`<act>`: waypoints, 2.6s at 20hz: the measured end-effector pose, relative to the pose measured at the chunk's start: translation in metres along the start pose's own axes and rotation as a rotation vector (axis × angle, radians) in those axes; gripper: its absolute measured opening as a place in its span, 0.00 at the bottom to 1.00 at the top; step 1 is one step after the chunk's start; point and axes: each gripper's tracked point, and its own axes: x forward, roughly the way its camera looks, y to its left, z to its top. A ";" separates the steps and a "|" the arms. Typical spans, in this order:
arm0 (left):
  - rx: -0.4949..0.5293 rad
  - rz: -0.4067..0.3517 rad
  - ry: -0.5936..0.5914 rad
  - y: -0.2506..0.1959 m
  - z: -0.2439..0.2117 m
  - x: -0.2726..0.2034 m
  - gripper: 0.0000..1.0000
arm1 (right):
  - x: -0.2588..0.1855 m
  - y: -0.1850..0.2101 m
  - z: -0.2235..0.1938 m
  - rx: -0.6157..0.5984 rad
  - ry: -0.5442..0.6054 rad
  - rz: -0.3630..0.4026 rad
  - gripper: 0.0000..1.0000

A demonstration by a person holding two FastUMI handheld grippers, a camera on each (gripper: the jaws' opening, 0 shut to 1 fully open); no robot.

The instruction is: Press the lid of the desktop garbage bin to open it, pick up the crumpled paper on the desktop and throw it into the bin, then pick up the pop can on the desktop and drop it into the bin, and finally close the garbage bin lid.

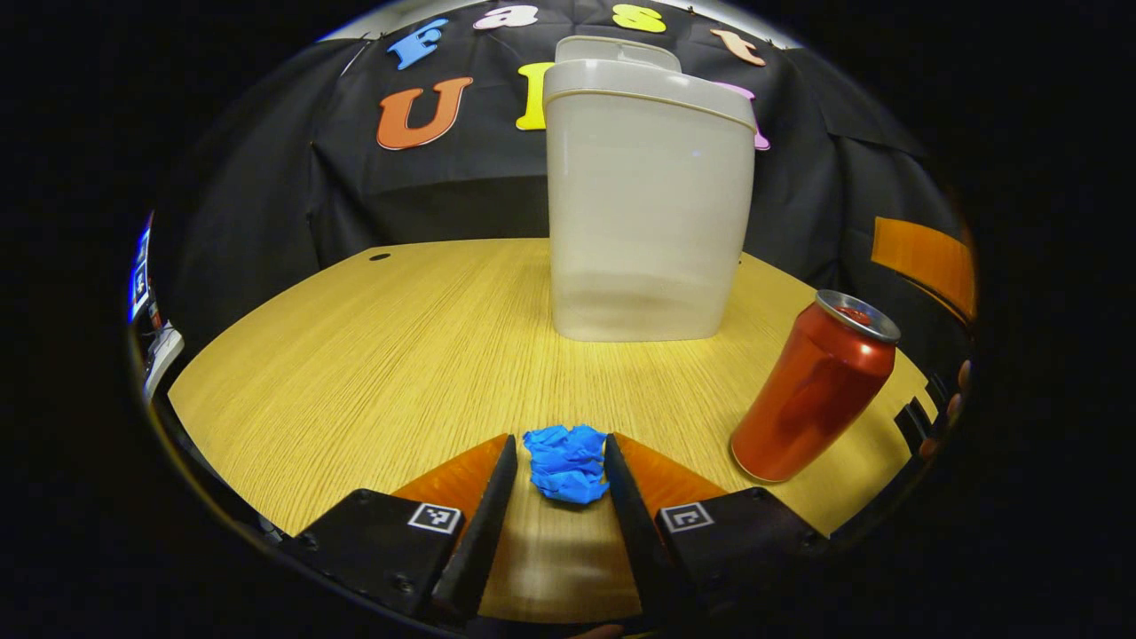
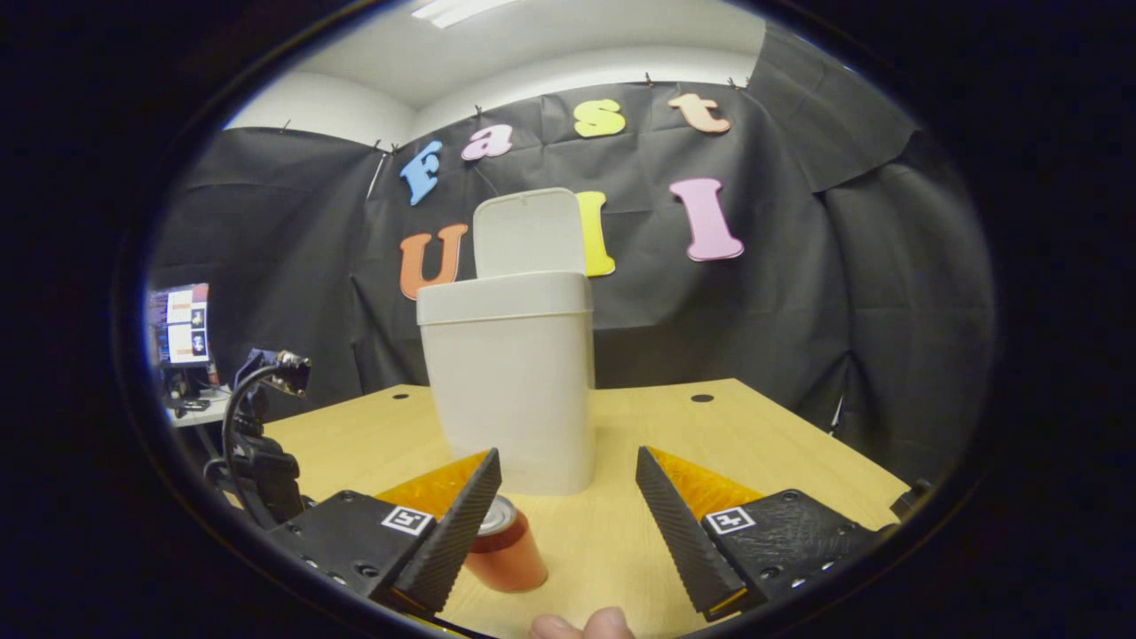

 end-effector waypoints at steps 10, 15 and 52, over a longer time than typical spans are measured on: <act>-0.004 -0.008 -0.056 0.001 0.014 -0.002 0.34 | -0.004 0.005 -0.003 0.012 0.004 0.007 0.95; -0.013 -0.003 -0.162 0.014 0.054 -0.014 0.32 | -0.009 0.029 -0.007 -0.001 0.021 0.037 0.96; -0.014 0.012 -0.405 0.055 0.162 -0.061 0.31 | 0.022 0.043 -0.121 -0.058 0.301 -0.052 0.95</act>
